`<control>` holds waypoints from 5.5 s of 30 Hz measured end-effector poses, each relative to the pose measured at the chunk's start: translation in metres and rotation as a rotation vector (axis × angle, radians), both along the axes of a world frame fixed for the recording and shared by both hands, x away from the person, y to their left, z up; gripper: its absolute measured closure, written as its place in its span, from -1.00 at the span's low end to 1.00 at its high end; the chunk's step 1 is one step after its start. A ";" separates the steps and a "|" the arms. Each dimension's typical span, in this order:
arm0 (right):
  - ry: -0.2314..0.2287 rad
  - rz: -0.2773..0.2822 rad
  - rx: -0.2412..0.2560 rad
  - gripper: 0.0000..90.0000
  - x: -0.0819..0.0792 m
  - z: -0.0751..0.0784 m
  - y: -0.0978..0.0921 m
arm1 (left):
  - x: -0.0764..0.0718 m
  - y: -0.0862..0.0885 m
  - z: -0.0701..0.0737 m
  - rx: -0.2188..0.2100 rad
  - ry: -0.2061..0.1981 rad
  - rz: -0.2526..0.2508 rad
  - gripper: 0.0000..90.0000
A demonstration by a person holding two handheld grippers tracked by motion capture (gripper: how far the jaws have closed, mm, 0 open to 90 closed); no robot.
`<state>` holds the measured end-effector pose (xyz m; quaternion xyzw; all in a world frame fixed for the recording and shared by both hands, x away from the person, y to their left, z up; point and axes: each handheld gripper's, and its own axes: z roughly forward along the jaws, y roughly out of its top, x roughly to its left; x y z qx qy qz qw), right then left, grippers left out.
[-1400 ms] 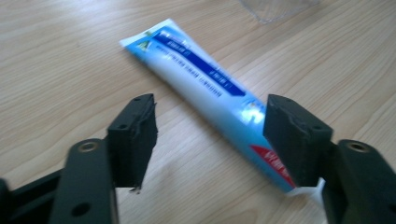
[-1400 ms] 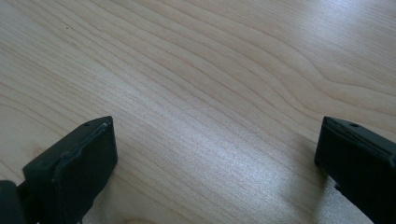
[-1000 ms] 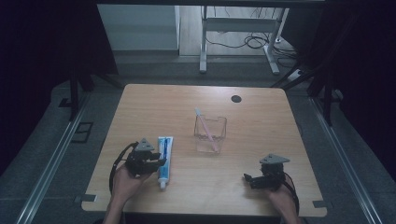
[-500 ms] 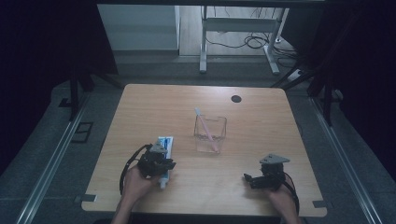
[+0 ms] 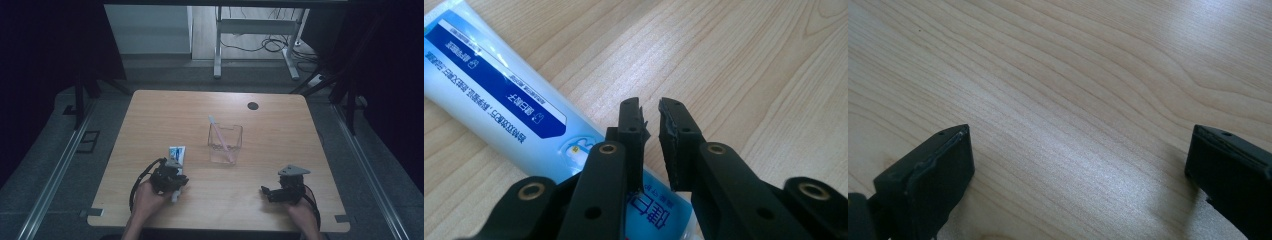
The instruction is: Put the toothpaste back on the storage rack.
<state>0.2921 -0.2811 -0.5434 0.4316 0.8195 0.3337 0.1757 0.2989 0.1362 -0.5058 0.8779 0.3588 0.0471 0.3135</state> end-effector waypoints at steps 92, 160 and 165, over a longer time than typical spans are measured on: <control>0.001 0.000 0.000 -1.00 0.000 0.000 0.000 | 0.084 -0.013 0.013 0.440 0.322 0.025 0.49; -0.001 0.001 0.000 -1.00 0.000 0.000 0.000 | 0.062 -0.017 0.125 -0.037 -0.072 -0.031 0.64; -0.002 0.000 0.000 -1.00 0.000 0.000 0.000 | 0.068 -0.025 0.130 -0.069 -0.096 -0.028 0.64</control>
